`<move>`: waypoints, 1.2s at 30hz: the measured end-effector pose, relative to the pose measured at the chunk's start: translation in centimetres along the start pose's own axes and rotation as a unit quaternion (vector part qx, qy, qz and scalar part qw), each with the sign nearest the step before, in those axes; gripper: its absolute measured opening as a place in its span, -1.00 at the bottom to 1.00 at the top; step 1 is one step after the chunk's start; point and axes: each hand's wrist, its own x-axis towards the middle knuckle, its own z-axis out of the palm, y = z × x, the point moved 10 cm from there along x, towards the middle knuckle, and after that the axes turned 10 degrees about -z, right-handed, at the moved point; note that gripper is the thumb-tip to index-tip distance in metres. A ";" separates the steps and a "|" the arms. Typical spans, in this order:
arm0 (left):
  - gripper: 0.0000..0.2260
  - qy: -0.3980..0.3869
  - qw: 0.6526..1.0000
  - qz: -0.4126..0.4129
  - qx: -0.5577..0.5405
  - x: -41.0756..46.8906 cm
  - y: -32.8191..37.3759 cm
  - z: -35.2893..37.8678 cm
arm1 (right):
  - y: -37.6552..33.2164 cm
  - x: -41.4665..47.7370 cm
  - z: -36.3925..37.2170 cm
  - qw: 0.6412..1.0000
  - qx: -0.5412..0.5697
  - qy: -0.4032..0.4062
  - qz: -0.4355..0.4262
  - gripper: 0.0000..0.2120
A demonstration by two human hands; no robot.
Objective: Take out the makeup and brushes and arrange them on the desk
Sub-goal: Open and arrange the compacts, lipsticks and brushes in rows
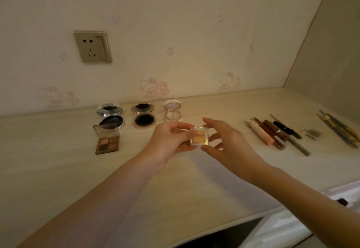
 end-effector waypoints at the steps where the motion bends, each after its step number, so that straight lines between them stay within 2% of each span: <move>1: -0.81 0.005 1.000 -0.006 -0.003 -0.4 -0.3 -0.7 | -0.8 0.2 0.5 1.000 0.000 -0.001 -0.015 -0.39; 4: -0.80 0.003 0.997 -0.034 -0.068 -1.5 -1.2 -2.8 | -3.0 0.7 1.4 0.999 0.002 0.002 -0.054 -0.49; 8: -0.77 -0.057 0.974 -0.090 -0.199 -3.0 -2.6 -3.9 | -5.3 1.2 2.3 0.996 0.050 0.015 -0.069 -0.54; 13: -0.73 -0.131 0.945 -0.103 -0.281 -4.5 -3.1 -4.0 | -7.6 1.9 3.5 0.995 0.022 0.006 -0.094 -0.55; 18: -0.74 -0.111 0.950 -0.084 -0.278 -4.7 -3.3 -5.4 | -9.7 2.2 4.3 0.990 -0.051 -0.003 -0.133 -0.46; 21: -0.75 -0.105 0.954 -0.081 -0.270 -4.8 -3.5 -5.7 | -10.7 2.6 4.2 0.985 -0.075 0.007 -0.157 -0.55; 30: -0.77 -0.099 0.952 -0.072 -0.281 -4.5 -3.7 -6.4 | -9.9 3.6 4.4 0.991 -0.013 -0.028 -0.129 -0.54; 36: -0.76 -0.094 0.943 -0.079 -0.311 -4.4 -3.8 -6.8 | -9.4 4.1 4.1 0.995 0.033 -0.039 -0.090 -0.63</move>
